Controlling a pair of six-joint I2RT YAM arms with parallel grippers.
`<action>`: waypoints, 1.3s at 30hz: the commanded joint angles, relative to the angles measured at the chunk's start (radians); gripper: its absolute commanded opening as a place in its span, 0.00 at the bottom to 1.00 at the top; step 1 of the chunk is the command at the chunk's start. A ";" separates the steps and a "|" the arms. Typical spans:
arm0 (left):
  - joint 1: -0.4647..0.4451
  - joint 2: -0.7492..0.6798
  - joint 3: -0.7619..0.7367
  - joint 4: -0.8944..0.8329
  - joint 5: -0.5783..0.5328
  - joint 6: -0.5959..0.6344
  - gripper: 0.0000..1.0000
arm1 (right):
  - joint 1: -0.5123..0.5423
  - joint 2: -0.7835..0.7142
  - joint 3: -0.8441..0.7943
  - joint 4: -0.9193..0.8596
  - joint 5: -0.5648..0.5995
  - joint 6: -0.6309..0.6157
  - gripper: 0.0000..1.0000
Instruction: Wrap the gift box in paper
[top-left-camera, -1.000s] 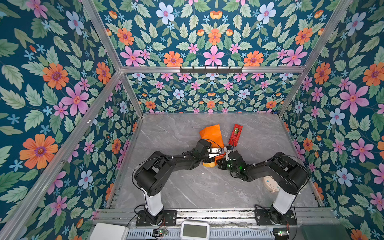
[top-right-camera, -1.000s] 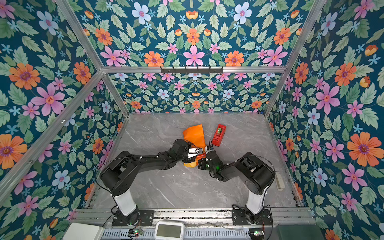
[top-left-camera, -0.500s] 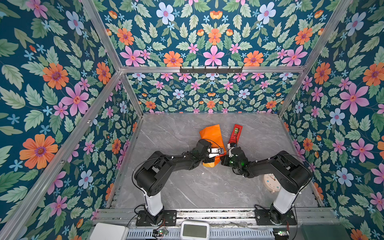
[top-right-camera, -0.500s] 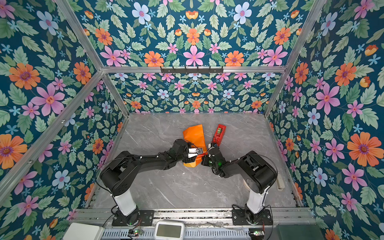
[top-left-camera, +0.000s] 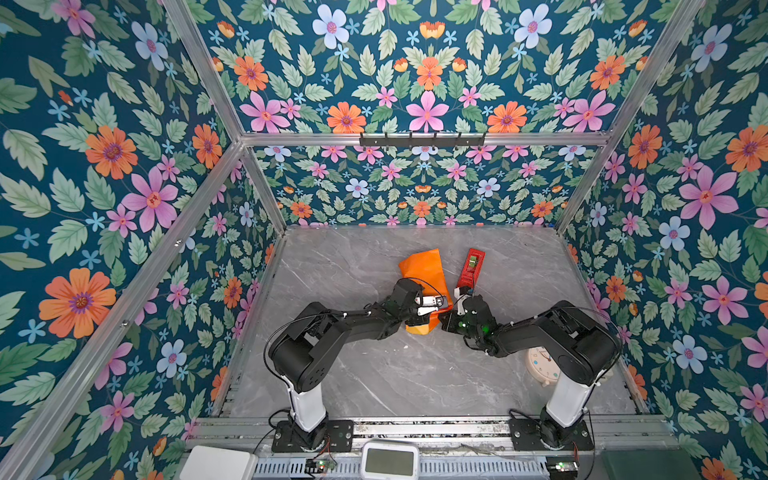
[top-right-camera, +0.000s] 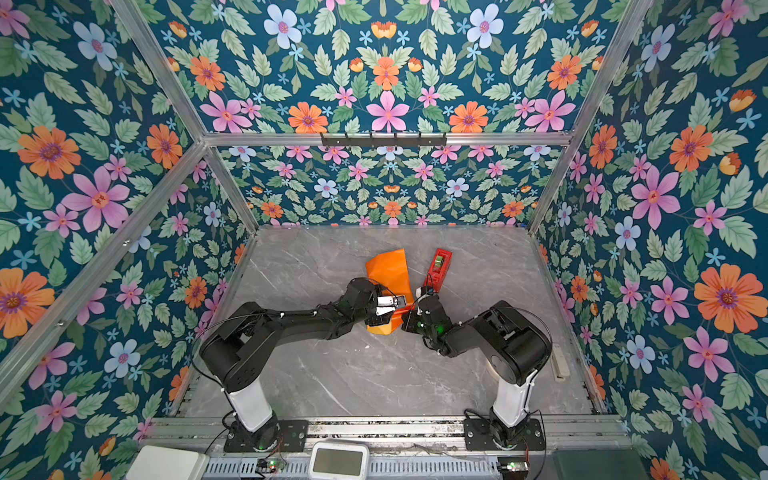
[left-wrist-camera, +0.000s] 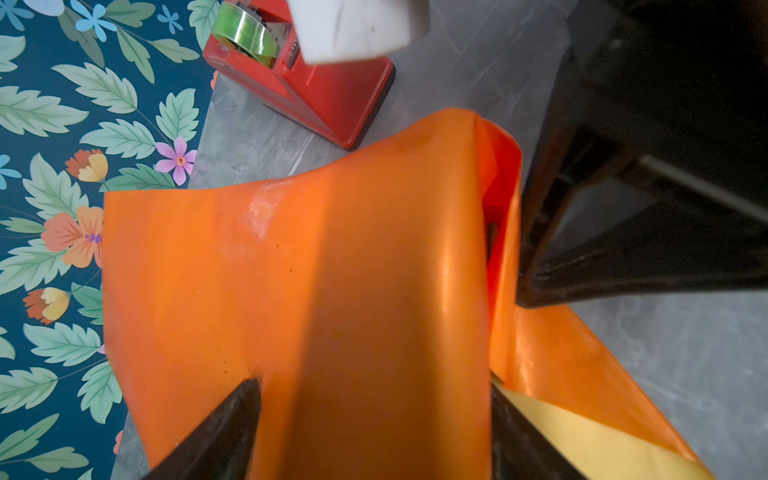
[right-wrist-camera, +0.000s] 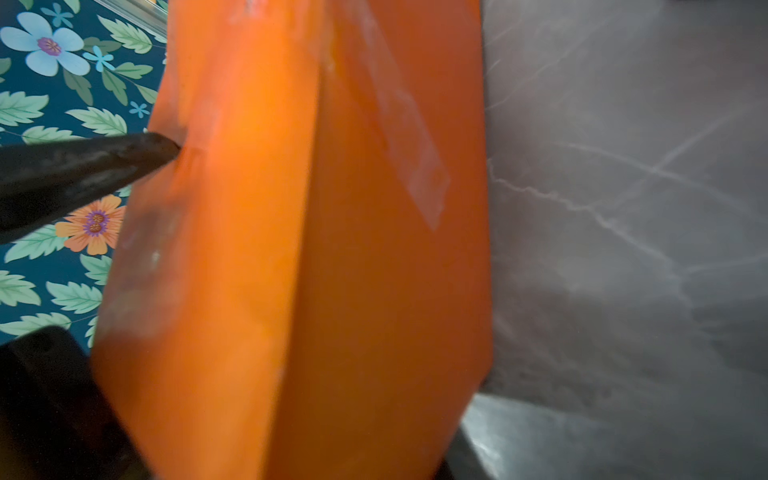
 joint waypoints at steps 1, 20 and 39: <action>0.002 0.012 -0.007 -0.172 0.003 -0.031 0.81 | 0.001 -0.010 0.008 0.034 -0.019 0.021 0.00; 0.001 0.015 -0.003 -0.178 0.010 -0.032 0.81 | 0.030 0.000 0.032 0.045 -0.047 0.028 0.00; 0.002 -0.030 0.026 -0.172 0.054 -0.121 0.83 | -0.034 -0.301 -0.153 -0.193 -0.057 -0.069 0.01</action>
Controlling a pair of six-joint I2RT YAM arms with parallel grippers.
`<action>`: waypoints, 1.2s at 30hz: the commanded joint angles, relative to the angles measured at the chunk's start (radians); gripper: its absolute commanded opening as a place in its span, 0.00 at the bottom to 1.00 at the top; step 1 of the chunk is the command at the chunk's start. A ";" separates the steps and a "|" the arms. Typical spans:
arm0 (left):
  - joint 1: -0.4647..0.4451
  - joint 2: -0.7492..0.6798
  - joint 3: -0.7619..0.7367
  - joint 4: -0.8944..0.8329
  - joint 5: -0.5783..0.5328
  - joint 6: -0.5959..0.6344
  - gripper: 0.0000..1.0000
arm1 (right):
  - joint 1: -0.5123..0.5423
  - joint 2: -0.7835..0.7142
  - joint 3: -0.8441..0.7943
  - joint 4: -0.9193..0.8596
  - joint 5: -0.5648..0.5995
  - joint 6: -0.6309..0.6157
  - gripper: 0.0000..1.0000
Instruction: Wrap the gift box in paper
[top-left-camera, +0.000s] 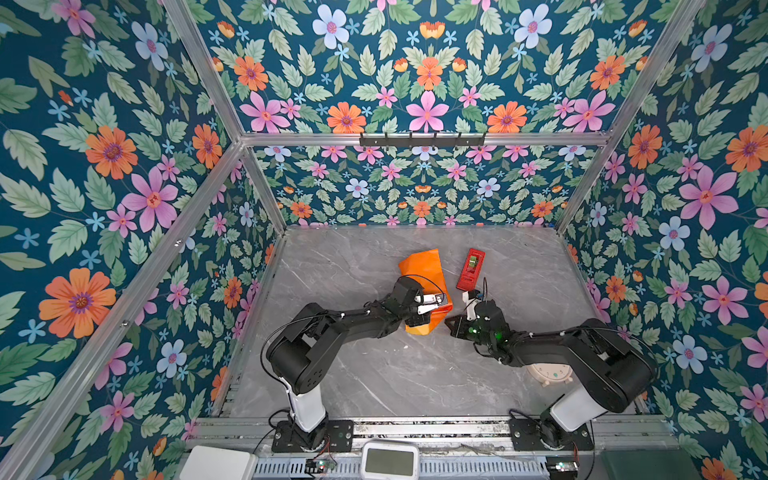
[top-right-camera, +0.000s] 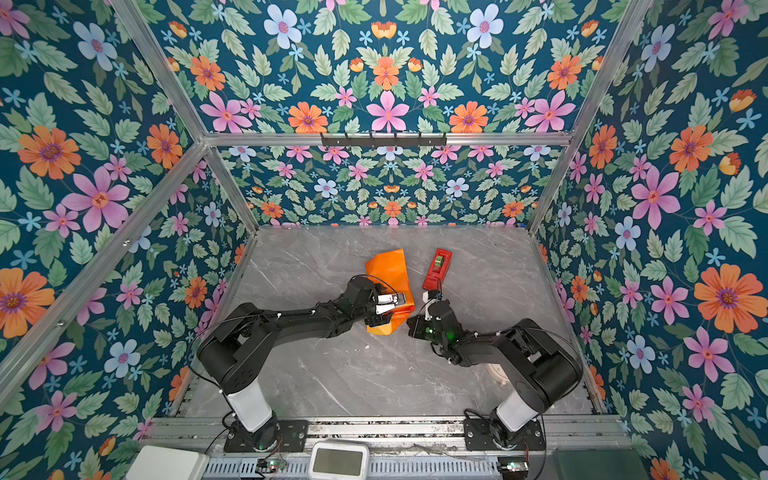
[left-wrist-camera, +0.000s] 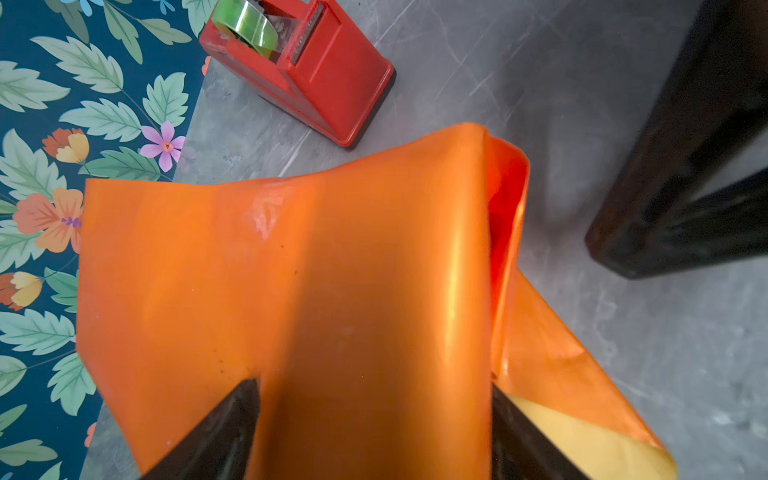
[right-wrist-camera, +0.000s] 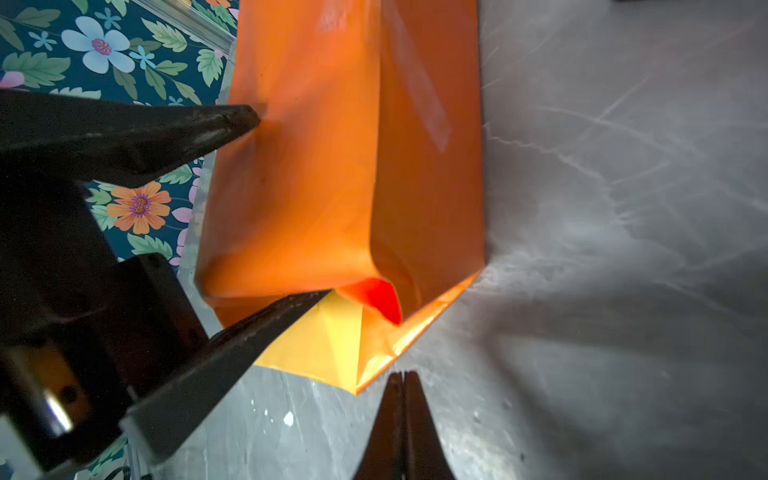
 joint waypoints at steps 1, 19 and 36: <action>0.001 -0.011 0.005 -0.105 0.031 -0.060 0.83 | -0.026 -0.085 -0.014 -0.137 -0.011 -0.062 0.01; 0.021 -0.318 -0.199 0.193 -0.010 -0.566 0.88 | -0.136 -0.078 0.305 -0.403 -0.124 -0.071 0.39; 0.216 -0.289 -0.288 0.198 0.166 -1.214 0.81 | -0.131 0.157 0.404 -0.419 -0.252 -0.080 0.42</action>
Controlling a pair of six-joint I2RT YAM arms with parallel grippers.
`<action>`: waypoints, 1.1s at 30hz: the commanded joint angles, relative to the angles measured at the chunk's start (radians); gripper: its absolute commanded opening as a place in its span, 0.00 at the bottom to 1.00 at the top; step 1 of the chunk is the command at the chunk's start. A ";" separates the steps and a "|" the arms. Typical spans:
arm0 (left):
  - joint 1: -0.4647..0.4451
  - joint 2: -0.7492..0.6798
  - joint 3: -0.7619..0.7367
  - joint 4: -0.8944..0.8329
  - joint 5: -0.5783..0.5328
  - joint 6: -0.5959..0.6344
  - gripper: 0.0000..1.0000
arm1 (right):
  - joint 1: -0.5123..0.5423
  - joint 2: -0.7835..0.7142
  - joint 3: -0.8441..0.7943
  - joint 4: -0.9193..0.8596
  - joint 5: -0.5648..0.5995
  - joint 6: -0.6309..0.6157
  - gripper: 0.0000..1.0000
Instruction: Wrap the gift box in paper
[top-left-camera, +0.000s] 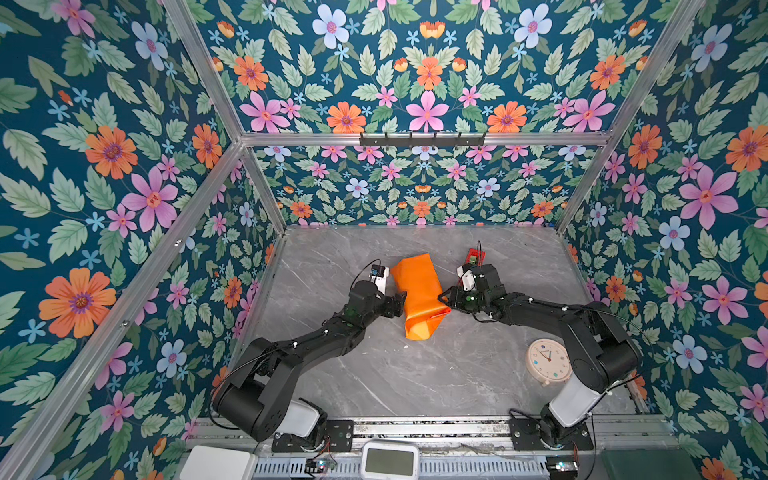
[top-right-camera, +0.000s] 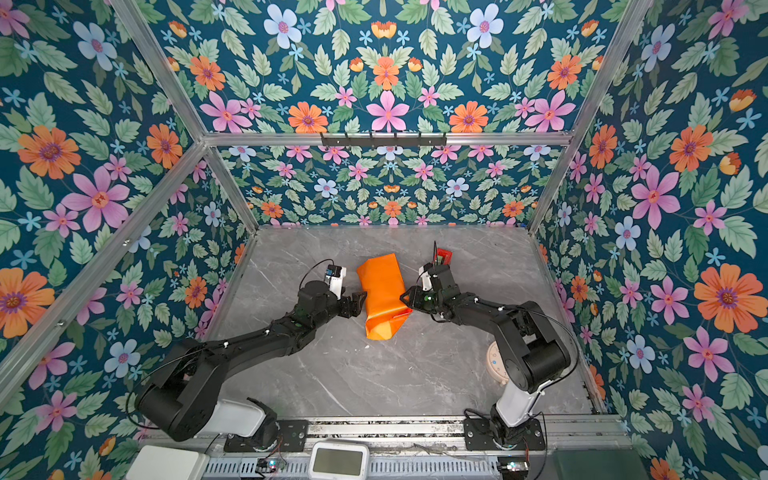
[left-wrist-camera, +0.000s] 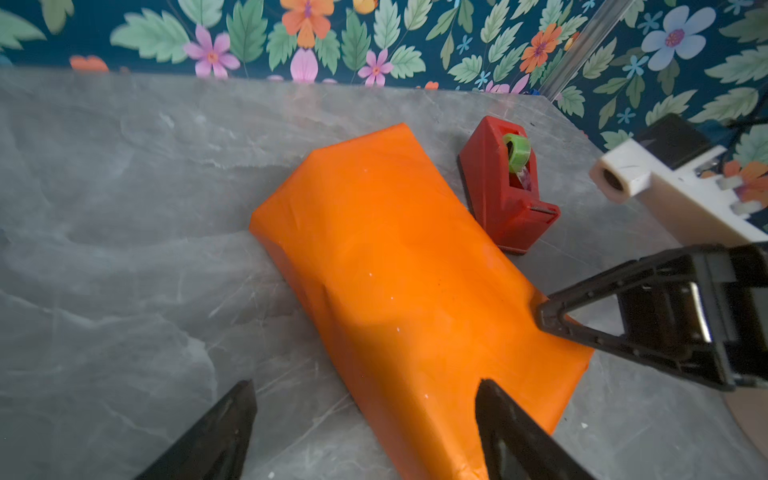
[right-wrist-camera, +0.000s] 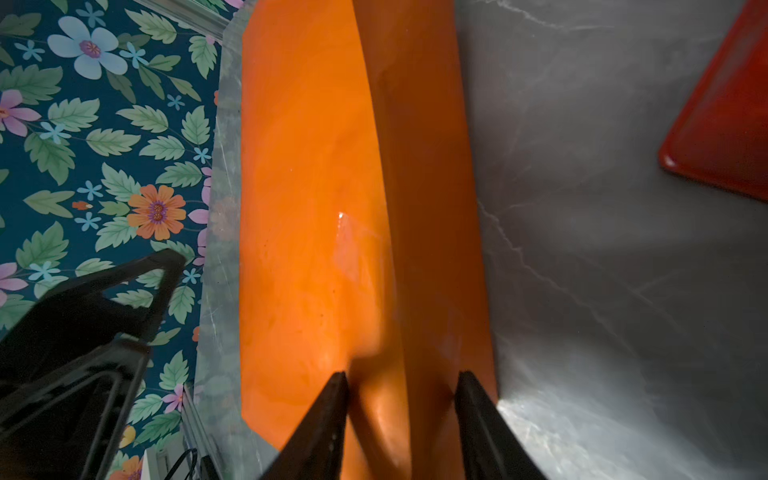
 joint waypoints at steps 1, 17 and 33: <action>0.009 0.045 0.023 0.005 0.150 -0.124 0.79 | 0.008 -0.004 -0.027 -0.007 -0.027 0.004 0.40; 0.066 -0.190 -0.090 -0.236 0.005 -0.188 0.75 | 0.076 -0.302 -0.088 -0.230 0.196 -0.129 0.49; -0.159 -0.235 -0.264 -0.182 0.060 -0.211 0.30 | 0.175 -0.135 0.153 -0.410 0.039 -0.297 0.37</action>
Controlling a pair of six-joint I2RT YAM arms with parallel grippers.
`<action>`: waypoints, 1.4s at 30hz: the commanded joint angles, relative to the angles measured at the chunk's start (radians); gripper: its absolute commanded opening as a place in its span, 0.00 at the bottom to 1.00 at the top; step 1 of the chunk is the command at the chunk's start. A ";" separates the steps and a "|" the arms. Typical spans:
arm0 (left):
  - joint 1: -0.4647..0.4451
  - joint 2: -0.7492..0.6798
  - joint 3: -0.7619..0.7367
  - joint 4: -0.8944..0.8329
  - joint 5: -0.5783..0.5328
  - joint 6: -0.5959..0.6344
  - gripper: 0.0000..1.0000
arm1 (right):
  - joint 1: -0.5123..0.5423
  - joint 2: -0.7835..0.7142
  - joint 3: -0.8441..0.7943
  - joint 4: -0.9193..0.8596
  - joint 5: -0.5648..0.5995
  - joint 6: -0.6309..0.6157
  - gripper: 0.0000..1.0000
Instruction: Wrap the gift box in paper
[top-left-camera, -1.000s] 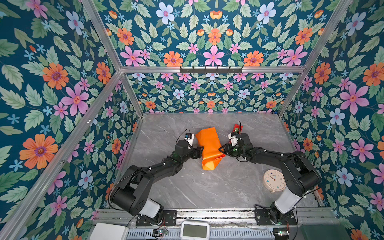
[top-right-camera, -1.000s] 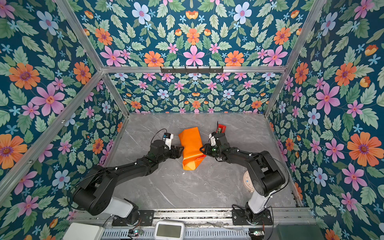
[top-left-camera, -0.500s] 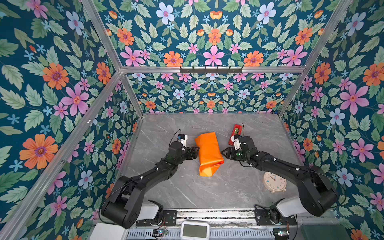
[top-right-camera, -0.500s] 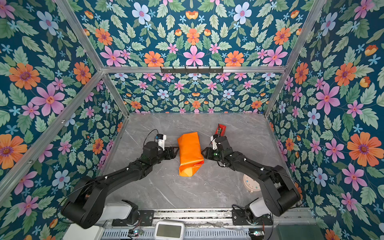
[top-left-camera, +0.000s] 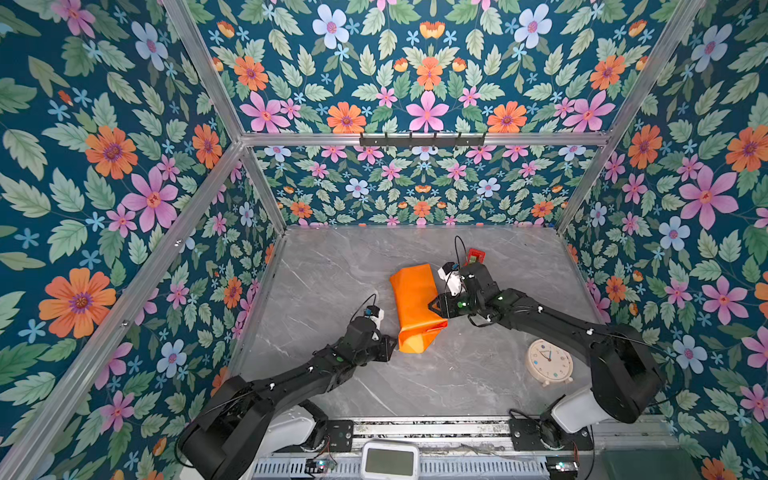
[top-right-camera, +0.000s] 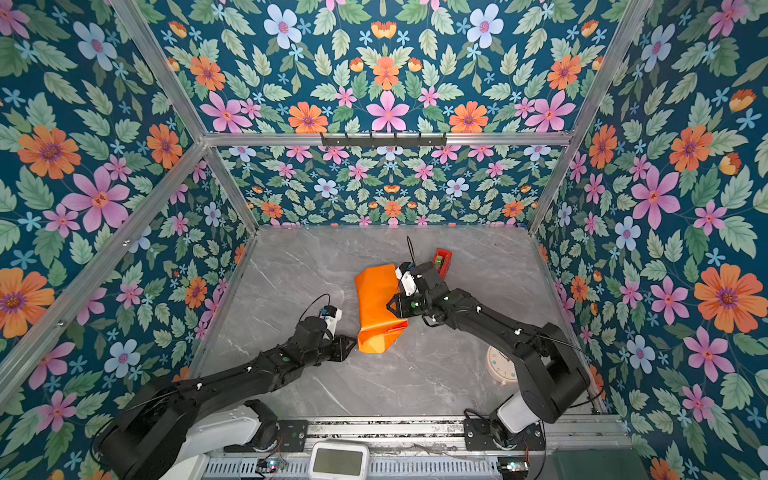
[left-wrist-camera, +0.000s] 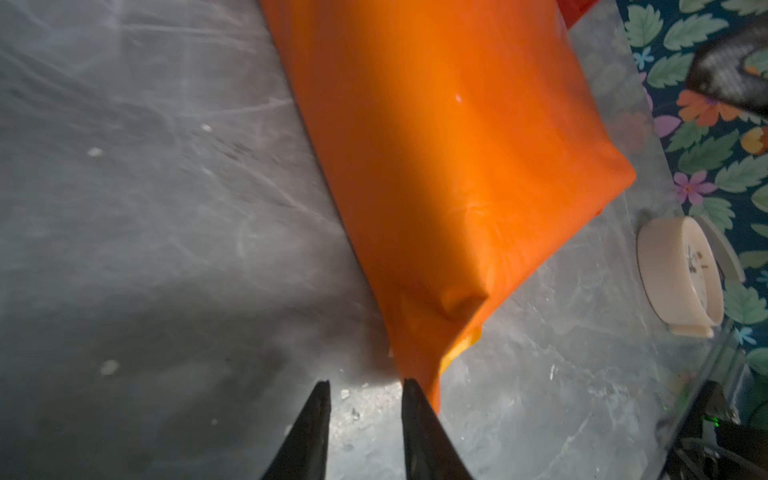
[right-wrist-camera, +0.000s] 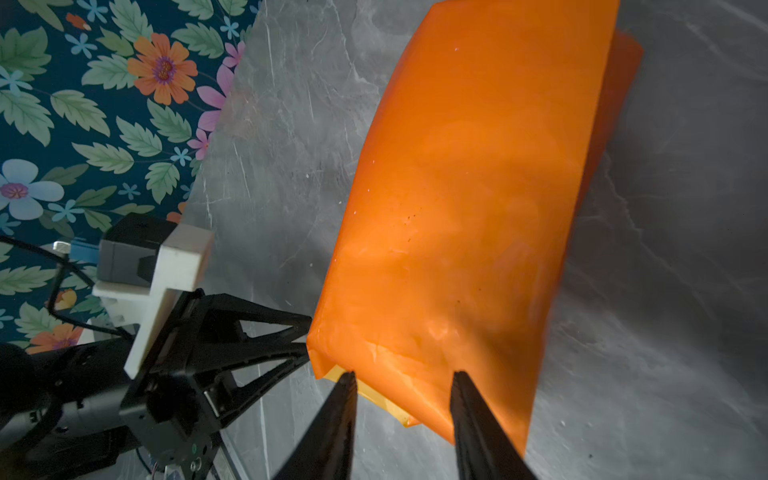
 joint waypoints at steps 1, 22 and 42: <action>-0.011 0.043 0.020 0.077 -0.003 0.032 0.29 | 0.004 0.031 0.023 -0.056 -0.030 -0.032 0.36; -0.057 0.083 0.045 0.092 0.028 0.116 0.19 | 0.018 0.100 -0.015 -0.081 -0.017 0.026 0.26; -0.123 0.234 0.063 0.325 -0.045 0.022 0.18 | 0.022 0.101 -0.062 -0.041 -0.009 0.062 0.23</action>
